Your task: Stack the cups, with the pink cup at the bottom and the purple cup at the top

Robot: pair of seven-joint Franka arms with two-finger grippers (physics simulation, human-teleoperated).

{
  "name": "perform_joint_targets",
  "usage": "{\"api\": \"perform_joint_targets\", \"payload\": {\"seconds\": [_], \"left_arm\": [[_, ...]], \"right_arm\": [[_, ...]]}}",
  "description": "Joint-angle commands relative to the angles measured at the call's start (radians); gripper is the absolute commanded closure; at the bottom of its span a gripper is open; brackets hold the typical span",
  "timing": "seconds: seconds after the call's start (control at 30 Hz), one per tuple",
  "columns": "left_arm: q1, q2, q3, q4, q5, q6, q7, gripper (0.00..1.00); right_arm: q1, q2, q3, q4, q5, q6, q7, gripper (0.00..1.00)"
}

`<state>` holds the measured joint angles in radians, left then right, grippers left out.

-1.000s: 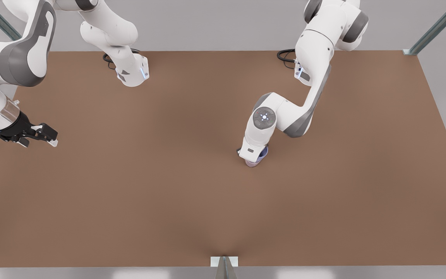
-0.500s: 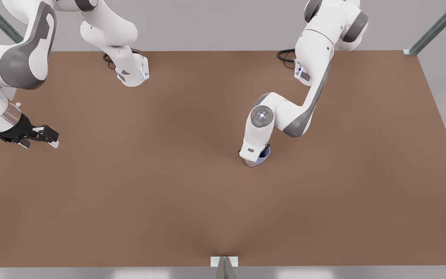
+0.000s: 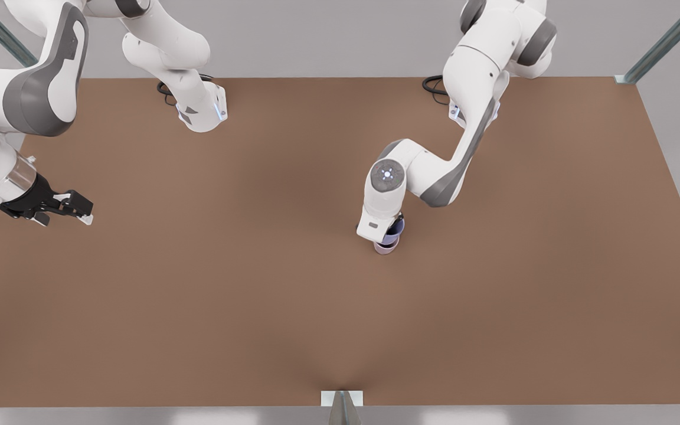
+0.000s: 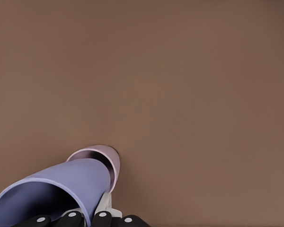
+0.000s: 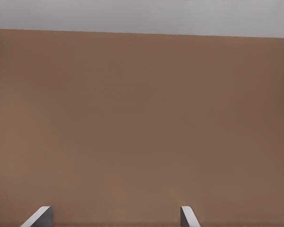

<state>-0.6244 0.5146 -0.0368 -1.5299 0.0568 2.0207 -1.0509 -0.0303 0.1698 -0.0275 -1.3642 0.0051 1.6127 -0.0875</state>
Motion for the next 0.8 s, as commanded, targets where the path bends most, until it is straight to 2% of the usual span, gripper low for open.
{"api": "perform_joint_targets", "payload": {"seconds": [0.0, 0.77], "left_arm": [[0.0, 0.002, 0.0, 0.0, 0.0, 0.004, -0.027, 0.79], [0.0, 0.042, 0.0, 0.0, 0.001, 0.009, -0.029, 0.79]], "right_arm": [[0.0, -0.001, 0.0, 0.001, 0.0, 0.0, -0.001, 0.0], [0.001, -0.001, 0.004, 0.002, 0.003, 0.001, -0.005, 0.0]]}}
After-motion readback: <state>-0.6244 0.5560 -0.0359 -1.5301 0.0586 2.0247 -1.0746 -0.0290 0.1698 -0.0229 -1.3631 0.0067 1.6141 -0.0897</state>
